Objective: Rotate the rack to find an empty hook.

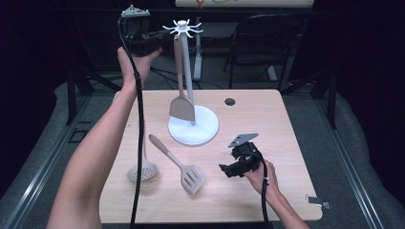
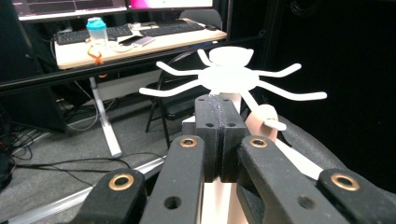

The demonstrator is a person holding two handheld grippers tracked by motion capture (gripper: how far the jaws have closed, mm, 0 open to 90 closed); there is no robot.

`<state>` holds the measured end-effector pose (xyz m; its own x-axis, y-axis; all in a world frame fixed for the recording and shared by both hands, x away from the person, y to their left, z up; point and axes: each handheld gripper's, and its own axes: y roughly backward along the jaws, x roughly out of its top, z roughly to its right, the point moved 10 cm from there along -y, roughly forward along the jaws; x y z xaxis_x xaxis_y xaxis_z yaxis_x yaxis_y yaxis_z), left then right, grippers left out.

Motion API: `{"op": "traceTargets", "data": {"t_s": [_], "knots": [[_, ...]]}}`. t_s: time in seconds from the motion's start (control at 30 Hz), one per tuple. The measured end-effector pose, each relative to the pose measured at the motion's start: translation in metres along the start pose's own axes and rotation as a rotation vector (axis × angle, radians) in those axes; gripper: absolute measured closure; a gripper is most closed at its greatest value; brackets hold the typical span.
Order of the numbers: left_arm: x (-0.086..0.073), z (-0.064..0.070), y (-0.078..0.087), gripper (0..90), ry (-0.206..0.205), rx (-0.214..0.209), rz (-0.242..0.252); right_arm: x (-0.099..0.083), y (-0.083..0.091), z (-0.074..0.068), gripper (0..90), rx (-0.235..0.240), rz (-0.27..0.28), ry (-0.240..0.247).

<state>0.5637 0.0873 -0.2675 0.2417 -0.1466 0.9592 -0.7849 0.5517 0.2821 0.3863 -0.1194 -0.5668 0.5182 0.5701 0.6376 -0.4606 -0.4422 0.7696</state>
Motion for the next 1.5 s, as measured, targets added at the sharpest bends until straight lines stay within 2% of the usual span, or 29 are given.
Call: {"op": "traceTargets", "data": {"t_s": [0.27,0.47,0.7,0.73,0.77,0.8,0.83,0.9,1.17,1.37,1.5], "knots": [[0.000,-0.004,-0.003,89.7,0.011,0.003,0.001,0.000,-0.001,-0.001,13.1,0.001,-0.002,0.002],[-0.003,-0.003,0.003,86.3,0.036,-0.011,0.010,0.000,0.000,0.000,13.2,0.002,-0.002,0.008],[-0.013,-0.004,0.016,71.6,0.038,-0.043,0.013,0.000,0.001,-0.001,13.5,0.003,-0.006,0.011],[-0.015,-0.004,0.018,63.7,0.036,-0.045,0.005,0.000,0.001,-0.002,13.5,0.007,-0.006,0.009],[-0.019,-0.005,0.019,63.7,0.032,-0.040,-0.004,0.000,0.001,-0.002,13.5,0.007,-0.006,0.009],[-0.022,-0.006,0.020,57.8,0.030,-0.039,-0.006,0.000,0.001,-0.003,13.5,0.009,-0.008,0.011],[-0.025,-0.007,0.021,57.8,0.031,-0.038,-0.010,0.000,0.001,-0.003,13.5,0.009,-0.008,0.011],[-0.034,-0.010,0.024,49.5,0.031,-0.034,-0.030,-0.001,0.001,-0.002,13.6,0.008,-0.014,0.018],[-0.078,-0.023,0.029,28.3,0.038,-0.010,-0.106,-0.001,-0.001,-0.004,13.8,0.014,-0.012,0.014],[-0.115,-0.031,0.031,21.3,0.055,0.013,-0.157,-0.002,-0.003,-0.004,13.9,0.014,-0.021,0.015],[-0.147,-0.030,0.033,16.4,0.063,0.013,-0.212,-0.002,-0.005,-0.006,14.0,0.018,-0.026,0.019]]}}
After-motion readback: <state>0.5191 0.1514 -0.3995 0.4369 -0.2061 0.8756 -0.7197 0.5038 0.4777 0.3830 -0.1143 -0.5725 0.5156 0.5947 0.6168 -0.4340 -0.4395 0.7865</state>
